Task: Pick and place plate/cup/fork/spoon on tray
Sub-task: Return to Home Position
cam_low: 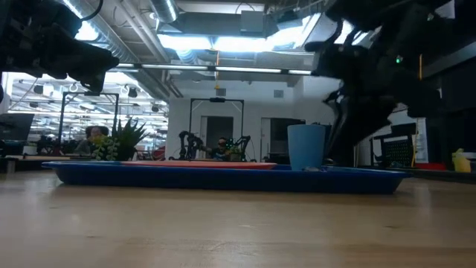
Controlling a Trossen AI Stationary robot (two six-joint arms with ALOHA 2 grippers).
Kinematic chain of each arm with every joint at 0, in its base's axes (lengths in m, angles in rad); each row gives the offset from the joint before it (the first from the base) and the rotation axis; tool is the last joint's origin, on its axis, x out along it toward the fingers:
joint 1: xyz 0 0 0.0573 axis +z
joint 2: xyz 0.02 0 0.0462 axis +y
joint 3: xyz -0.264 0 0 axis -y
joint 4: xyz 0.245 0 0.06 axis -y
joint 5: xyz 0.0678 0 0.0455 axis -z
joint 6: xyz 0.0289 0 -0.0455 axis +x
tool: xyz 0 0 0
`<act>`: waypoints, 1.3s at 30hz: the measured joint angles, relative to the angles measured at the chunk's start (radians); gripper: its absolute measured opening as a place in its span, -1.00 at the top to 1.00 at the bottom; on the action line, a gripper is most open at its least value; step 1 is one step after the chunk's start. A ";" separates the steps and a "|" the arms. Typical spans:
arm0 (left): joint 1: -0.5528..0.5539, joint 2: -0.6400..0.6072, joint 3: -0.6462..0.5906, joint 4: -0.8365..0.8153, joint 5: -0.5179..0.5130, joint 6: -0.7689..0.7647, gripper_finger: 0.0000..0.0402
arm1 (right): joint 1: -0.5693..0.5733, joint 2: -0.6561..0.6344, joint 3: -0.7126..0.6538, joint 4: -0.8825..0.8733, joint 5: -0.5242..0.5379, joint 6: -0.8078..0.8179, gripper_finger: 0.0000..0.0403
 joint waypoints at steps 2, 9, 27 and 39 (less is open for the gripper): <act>0.000 0.000 0.000 0.000 0.000 0.000 0.60 | -0.001 -0.058 0.000 -0.061 0.002 0.033 0.85; 0.000 0.000 0.000 0.000 0.000 0.000 0.60 | -0.042 -0.283 -0.012 -0.255 0.014 0.254 0.85; 0.000 0.000 0.000 0.000 0.000 0.000 0.60 | -0.062 -0.674 -0.423 0.159 -0.054 -0.017 0.85; 0.000 0.000 0.000 0.000 0.000 0.000 0.60 | -0.086 -0.976 -0.605 0.179 -0.042 0.118 0.85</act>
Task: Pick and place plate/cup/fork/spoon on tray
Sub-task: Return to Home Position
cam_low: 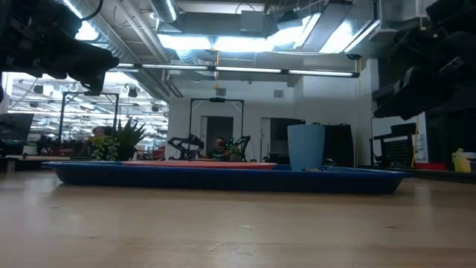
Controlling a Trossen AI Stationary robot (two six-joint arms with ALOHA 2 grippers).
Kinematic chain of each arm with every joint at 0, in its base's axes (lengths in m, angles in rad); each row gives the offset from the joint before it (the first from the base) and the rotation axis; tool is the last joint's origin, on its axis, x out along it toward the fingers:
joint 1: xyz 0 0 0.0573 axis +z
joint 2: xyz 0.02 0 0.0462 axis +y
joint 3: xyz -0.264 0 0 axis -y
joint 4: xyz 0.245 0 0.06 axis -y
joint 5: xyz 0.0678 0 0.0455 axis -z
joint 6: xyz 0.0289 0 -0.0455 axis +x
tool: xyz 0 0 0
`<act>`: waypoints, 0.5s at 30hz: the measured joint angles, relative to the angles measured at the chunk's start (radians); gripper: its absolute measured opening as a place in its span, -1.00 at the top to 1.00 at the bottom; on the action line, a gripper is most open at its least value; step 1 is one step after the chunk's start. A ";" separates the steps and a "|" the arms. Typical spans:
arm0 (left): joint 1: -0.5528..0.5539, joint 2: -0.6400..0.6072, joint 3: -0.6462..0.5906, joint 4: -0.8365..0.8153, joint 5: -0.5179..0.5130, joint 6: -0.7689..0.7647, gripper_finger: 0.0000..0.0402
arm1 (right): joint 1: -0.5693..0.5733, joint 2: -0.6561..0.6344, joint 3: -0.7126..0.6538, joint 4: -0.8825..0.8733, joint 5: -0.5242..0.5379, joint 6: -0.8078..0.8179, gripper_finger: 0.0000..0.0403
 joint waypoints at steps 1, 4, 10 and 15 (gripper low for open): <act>0.000 0.000 0.000 0.000 0.000 0.000 0.60 | 0.000 -0.020 -0.014 0.015 -0.007 -0.008 0.85; 0.000 0.000 0.000 0.000 0.000 0.000 0.60 | 0.000 -0.082 -0.066 0.063 -0.020 -0.051 0.85; 0.000 0.000 0.000 0.000 0.000 0.000 0.60 | 0.000 -0.184 -0.132 0.106 -0.036 -0.081 0.85; 0.000 0.000 0.000 0.000 0.000 0.000 0.60 | 0.000 -0.253 -0.155 0.111 -0.032 -0.108 0.85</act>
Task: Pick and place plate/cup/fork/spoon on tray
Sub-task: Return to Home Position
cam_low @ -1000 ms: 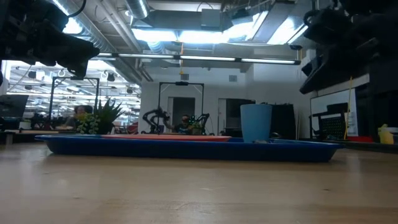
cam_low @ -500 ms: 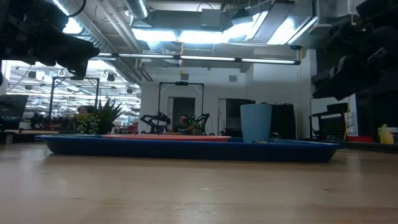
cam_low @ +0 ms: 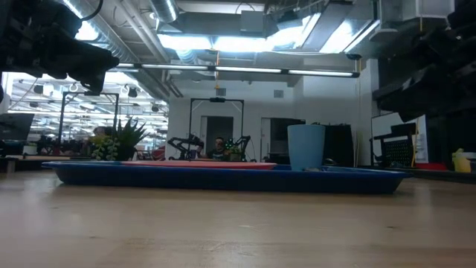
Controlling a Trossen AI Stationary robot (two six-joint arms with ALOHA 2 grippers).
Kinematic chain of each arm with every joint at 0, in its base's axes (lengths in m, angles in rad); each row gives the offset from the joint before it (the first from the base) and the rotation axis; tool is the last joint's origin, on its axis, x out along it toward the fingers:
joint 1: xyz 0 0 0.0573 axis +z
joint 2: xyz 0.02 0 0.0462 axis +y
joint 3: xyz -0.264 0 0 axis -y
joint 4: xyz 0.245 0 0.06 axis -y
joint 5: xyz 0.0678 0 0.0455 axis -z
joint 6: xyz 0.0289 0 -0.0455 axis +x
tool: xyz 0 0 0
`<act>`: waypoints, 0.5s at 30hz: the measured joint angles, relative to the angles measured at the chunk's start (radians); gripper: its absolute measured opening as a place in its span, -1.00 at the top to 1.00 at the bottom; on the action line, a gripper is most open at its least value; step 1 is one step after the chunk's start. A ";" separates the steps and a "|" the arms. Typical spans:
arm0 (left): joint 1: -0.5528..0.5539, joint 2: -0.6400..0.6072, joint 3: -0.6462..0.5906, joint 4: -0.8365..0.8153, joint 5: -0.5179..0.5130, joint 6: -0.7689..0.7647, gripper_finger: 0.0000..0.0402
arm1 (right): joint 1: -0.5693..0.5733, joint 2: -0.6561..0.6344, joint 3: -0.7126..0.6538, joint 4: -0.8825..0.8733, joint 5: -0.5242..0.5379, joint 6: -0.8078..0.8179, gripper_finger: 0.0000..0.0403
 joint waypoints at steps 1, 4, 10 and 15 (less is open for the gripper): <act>0.000 0.000 0.000 0.000 0.000 0.000 0.60 | 0.000 -0.015 -0.008 0.001 0.000 0.002 0.85; 0.000 0.000 0.000 0.000 0.000 0.000 0.60 | 0.002 -0.051 -0.023 0.019 -0.006 -0.002 0.85; 0.000 0.000 0.000 0.000 0.000 0.000 0.60 | 0.014 -0.098 -0.024 0.017 -0.008 0.000 0.85; 0.000 0.000 0.000 0.000 0.000 0.000 0.60 | -0.007 -0.158 -0.024 0.016 -0.012 -0.001 0.85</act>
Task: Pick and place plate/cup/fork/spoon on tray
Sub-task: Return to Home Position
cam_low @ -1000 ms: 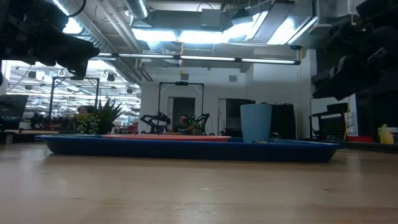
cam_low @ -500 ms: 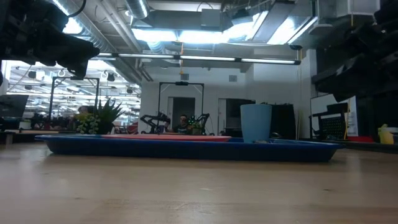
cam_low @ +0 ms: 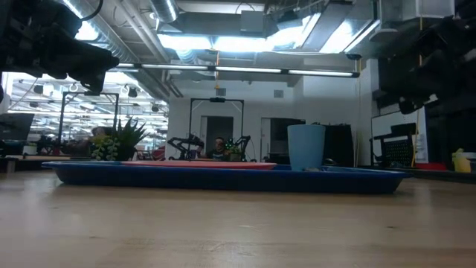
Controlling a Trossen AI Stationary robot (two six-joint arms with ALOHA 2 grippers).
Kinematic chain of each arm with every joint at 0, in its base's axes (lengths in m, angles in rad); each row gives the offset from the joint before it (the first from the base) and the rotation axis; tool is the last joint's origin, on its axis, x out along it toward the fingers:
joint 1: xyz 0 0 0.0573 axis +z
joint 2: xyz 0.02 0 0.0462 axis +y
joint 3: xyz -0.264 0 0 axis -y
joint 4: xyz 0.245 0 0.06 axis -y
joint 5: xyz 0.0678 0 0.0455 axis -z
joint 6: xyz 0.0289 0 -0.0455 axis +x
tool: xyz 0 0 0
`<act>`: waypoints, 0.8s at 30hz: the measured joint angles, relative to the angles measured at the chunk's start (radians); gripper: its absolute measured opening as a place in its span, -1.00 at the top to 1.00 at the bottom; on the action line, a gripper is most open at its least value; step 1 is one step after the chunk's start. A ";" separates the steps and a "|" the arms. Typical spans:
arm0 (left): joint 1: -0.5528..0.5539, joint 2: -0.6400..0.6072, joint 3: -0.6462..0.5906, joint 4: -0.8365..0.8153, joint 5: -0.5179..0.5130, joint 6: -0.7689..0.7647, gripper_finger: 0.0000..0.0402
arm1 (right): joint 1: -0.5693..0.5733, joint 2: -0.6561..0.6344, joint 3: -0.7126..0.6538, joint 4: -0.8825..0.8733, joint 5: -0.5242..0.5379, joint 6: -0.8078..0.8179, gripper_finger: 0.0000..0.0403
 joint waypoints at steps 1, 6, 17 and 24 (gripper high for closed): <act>0.000 0.000 0.000 0.000 0.000 0.000 0.60 | -0.016 -0.019 0.000 0.000 -0.001 0.000 0.85; 0.000 0.000 0.000 0.000 -0.001 0.000 0.60 | -0.078 -0.146 0.000 -0.005 -0.018 0.000 0.85; 0.000 0.000 0.000 0.000 -0.001 0.000 0.60 | -0.104 -0.183 0.000 -0.021 -0.104 0.000 0.85; 0.000 0.000 0.000 0.000 -0.001 0.000 0.60 | -0.095 -0.182 0.000 -0.034 -0.198 0.003 0.85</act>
